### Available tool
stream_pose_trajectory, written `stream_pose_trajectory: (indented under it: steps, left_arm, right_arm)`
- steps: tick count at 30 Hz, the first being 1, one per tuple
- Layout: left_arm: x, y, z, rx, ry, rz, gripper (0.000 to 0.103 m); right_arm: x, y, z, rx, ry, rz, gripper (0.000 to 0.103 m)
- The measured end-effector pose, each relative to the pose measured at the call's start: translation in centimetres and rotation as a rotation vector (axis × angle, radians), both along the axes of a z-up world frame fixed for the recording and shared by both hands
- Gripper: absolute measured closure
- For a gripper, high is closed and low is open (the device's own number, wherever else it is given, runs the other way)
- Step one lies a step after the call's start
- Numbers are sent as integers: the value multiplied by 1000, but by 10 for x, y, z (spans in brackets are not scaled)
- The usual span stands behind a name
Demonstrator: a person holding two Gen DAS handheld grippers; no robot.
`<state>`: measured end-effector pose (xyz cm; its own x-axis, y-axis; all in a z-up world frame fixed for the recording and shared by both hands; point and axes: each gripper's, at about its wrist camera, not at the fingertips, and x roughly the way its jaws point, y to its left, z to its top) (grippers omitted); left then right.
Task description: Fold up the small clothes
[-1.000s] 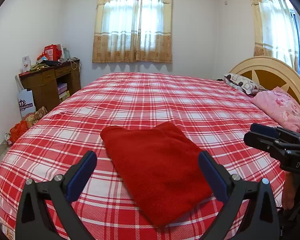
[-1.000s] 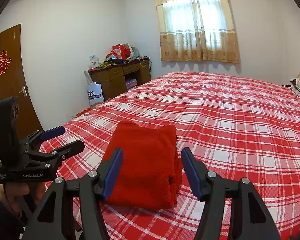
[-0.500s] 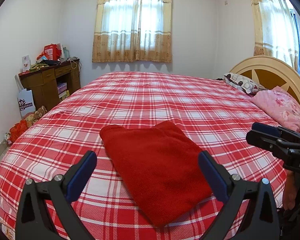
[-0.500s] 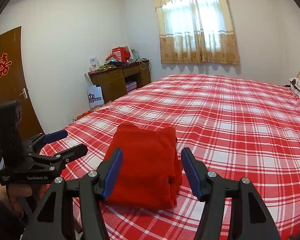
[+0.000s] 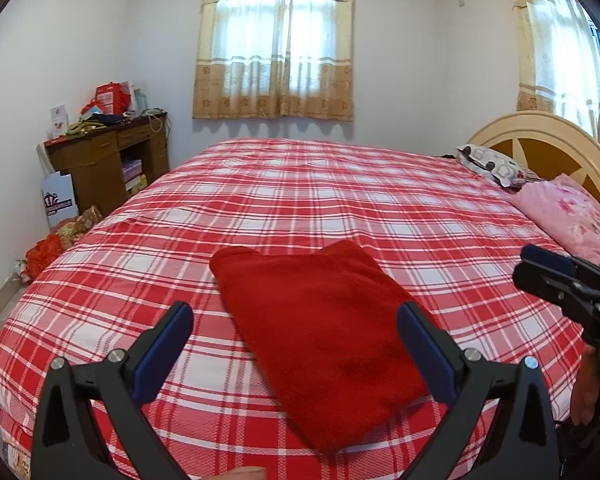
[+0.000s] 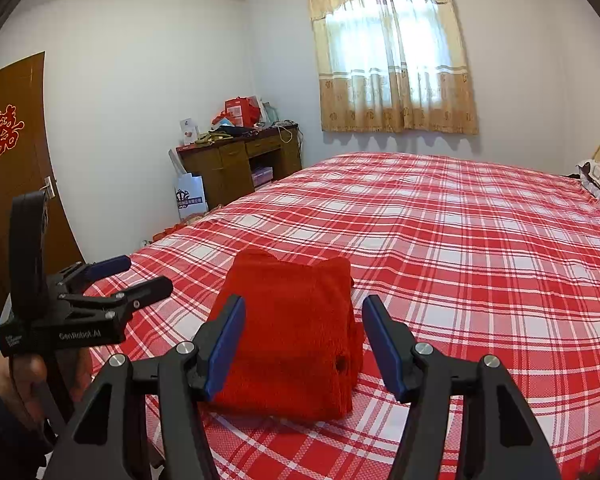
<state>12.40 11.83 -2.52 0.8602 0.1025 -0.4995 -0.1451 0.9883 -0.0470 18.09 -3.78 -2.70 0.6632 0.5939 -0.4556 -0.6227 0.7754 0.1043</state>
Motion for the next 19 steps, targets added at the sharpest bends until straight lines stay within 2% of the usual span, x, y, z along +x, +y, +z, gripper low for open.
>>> stream_pose_trajectory:
  steps: [12, 17, 19]
  left_arm:
    - [0, 18, 6, 68, -7, 109, 0]
    - [0, 24, 2, 57, -4, 107, 0]
    - [1, 24, 0, 49, 0, 79, 0]
  right_arm:
    - [-3, 5, -5, -17, -3, 14, 41]
    - [-4, 7, -8, -24, -1, 15, 41]
    - [-4, 7, -8, -23, 0, 15, 41]
